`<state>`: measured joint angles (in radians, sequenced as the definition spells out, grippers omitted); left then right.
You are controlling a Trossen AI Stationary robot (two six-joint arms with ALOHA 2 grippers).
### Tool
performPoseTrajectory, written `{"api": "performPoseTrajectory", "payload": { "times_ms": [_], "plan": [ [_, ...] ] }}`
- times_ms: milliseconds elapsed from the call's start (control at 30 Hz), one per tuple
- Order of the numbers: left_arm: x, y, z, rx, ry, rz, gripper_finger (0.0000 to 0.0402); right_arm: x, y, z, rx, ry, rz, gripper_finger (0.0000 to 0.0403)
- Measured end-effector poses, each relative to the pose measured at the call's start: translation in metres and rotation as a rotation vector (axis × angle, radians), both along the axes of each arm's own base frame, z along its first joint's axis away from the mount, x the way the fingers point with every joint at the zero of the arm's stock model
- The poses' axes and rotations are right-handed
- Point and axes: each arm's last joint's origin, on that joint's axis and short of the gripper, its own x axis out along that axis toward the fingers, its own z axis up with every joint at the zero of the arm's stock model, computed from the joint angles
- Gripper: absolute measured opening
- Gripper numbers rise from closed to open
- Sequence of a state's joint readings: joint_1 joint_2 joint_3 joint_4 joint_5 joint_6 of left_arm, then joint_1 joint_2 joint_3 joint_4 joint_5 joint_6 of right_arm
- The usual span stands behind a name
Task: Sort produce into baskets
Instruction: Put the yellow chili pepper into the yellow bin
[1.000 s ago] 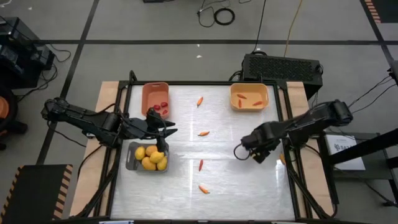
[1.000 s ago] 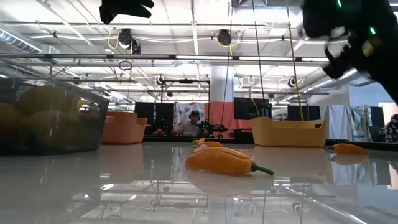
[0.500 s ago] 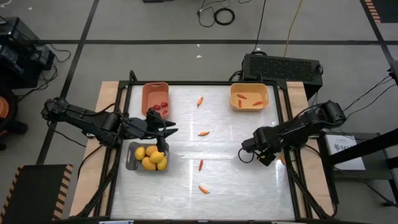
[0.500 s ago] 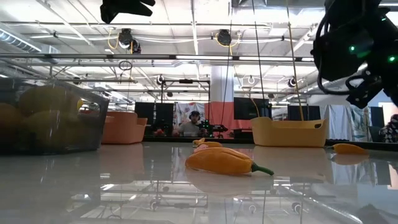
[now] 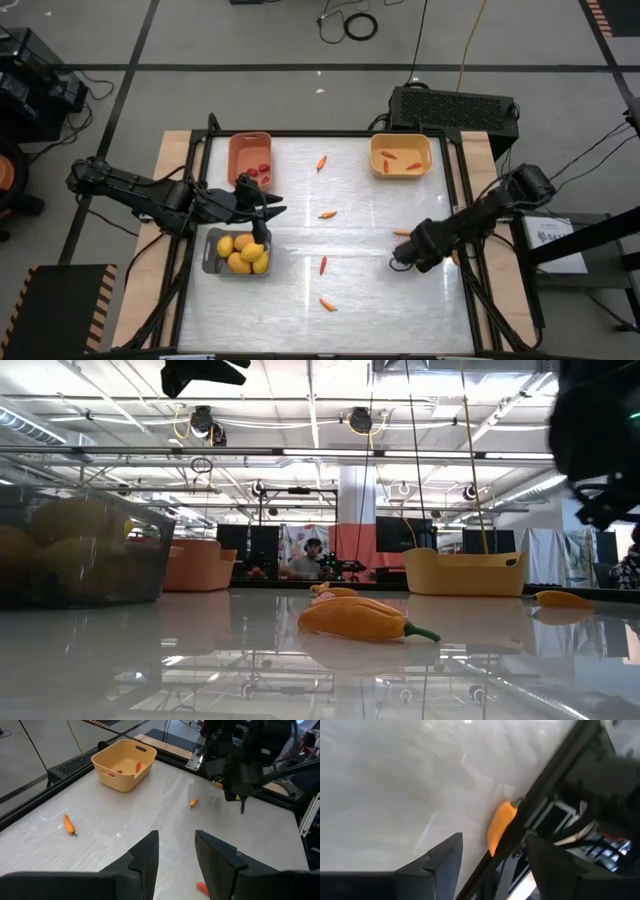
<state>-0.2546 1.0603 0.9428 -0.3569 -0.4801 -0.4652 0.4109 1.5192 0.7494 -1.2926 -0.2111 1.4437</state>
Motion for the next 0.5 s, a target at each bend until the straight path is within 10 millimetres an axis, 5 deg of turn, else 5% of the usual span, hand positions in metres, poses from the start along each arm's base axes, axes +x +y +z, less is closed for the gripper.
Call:
{"api": "performPoseTrajectory", "payload": {
  "times_ms": [267,500],
  "plan": [
    [0.000,0.000,0.000,0.026,0.009,-0.007,0.0134,-0.019,0.022,-0.004,-0.367,-0.057,-0.317,0.0162],
    [0.001,0.005,0.000,0.021,0.011,0.002,0.0134,-0.034,0.025,-0.026,-0.472,-0.129,-0.504,0.0130]
  ]
}}
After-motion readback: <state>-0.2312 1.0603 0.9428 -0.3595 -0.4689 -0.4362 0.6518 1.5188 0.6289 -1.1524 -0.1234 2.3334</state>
